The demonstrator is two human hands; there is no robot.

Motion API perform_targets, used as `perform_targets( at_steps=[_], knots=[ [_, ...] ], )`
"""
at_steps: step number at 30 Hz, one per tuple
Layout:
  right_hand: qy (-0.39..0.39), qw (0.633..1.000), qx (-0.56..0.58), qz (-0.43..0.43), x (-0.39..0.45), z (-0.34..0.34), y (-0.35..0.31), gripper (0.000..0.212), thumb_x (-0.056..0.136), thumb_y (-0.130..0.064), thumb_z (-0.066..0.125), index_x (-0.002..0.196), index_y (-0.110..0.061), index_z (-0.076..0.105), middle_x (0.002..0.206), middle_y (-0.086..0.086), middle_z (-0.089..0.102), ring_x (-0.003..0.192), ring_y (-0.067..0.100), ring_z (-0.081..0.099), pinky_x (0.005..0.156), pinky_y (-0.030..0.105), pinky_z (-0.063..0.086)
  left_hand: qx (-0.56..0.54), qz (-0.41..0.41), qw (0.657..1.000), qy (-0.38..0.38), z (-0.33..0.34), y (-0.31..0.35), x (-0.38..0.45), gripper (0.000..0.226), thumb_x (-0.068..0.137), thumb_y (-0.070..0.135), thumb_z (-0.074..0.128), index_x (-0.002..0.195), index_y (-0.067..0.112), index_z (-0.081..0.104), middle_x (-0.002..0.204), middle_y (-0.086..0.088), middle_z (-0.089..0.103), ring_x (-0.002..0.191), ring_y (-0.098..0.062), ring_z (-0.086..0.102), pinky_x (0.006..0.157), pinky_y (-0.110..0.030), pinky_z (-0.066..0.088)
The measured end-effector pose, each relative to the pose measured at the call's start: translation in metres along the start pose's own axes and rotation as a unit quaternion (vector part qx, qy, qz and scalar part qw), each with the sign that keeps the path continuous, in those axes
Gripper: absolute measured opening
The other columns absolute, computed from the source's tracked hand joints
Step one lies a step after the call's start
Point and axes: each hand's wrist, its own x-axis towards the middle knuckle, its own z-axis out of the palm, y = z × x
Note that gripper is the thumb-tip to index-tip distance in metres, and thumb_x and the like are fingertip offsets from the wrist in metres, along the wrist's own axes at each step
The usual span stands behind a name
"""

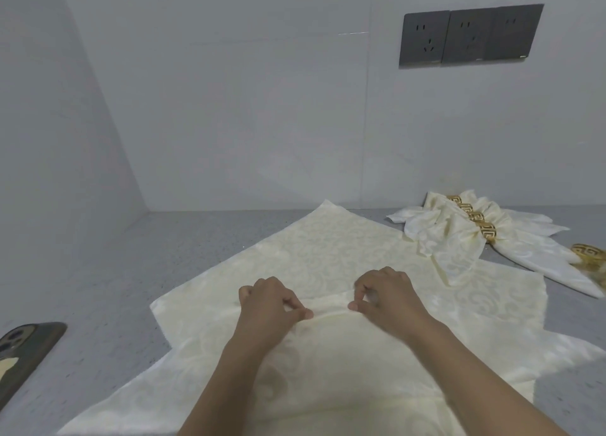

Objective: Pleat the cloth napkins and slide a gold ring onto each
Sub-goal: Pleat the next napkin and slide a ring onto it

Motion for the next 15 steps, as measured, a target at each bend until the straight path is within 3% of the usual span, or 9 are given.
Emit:
perform_targets(
  at_steps=[3,5,7,9,12,15],
  knots=[
    [0.001,1.000,-0.008,0.005,0.0002,-0.0006,-0.0003,0.022,0.078,-0.043,0.071,0.071,-0.037,0.051,0.097,-0.014,0.063,0.100,0.007,0.047,0.087,0.021,0.019,0.003,0.004,1.000,-0.001,0.0005,-0.0009,-0.0007,0.024,0.072,0.049,0.074,0.056,0.040,0.059,0.088,0.013,0.053,0.094,-0.001,0.042,0.078,-0.026,0.014],
    [-0.004,1.000,-0.018,0.003,0.0008,-0.0023,-0.0008,0.019,0.080,-0.042,0.069,0.091,-0.035,0.055,0.099,-0.017,0.060,0.103,0.008,0.046,0.089,0.022,0.020,0.006,0.002,1.000,-0.011,0.0008,-0.0008,-0.0005,0.023,0.070,0.050,0.075,0.060,0.038,0.058,0.093,0.015,0.051,0.097,0.000,0.041,0.079,-0.024,0.013],
    [-0.023,0.999,-0.041,0.008,0.0019,-0.0034,-0.0017,0.040,0.083,-0.043,0.066,0.119,-0.036,0.052,0.106,-0.016,0.056,0.109,0.011,0.045,0.095,0.024,0.021,0.005,-0.002,1.000,-0.023,0.0023,-0.0022,0.0002,0.024,0.070,0.050,0.076,0.069,0.037,0.055,0.095,0.015,0.051,0.097,-0.002,0.041,0.082,-0.025,0.015],
    [-0.043,0.995,-0.089,0.010,0.0046,-0.0043,-0.0033,0.050,0.085,-0.047,0.061,0.132,-0.037,0.046,0.110,-0.012,0.052,0.116,0.013,0.040,0.100,0.027,0.019,-0.023,-0.020,0.999,-0.023,0.0032,-0.0043,0.0005,0.031,0.071,0.047,0.076,0.083,0.035,0.050,0.094,0.014,0.049,0.092,-0.004,0.037,0.084,-0.026,0.020],
    [-0.049,0.992,-0.112,0.014,0.0073,-0.0049,-0.0047,0.037,0.084,-0.050,0.060,0.119,-0.035,0.057,0.102,-0.011,0.044,0.115,0.013,0.038,0.098,0.027,0.019,-0.036,-0.054,0.997,-0.036,0.0021,-0.0059,0.0013,0.041,0.072,0.047,0.076,0.102,0.035,0.050,0.096,0.013,0.048,0.091,-0.009,0.031,0.088,-0.026,0.026],
    [-0.035,0.994,-0.108,0.004,0.0075,-0.0052,-0.0058,0.029,0.082,-0.049,0.063,0.104,-0.031,0.062,0.096,-0.013,0.042,0.108,0.012,0.039,0.092,0.026,0.017,0.018,-0.041,0.998,-0.035,-0.0004,-0.0020,0.0034,0.026,0.072,0.050,0.074,0.085,0.033,0.060,0.089,0.009,0.058,0.083,-0.009,0.034,0.084,-0.028,0.026]
  ],
)
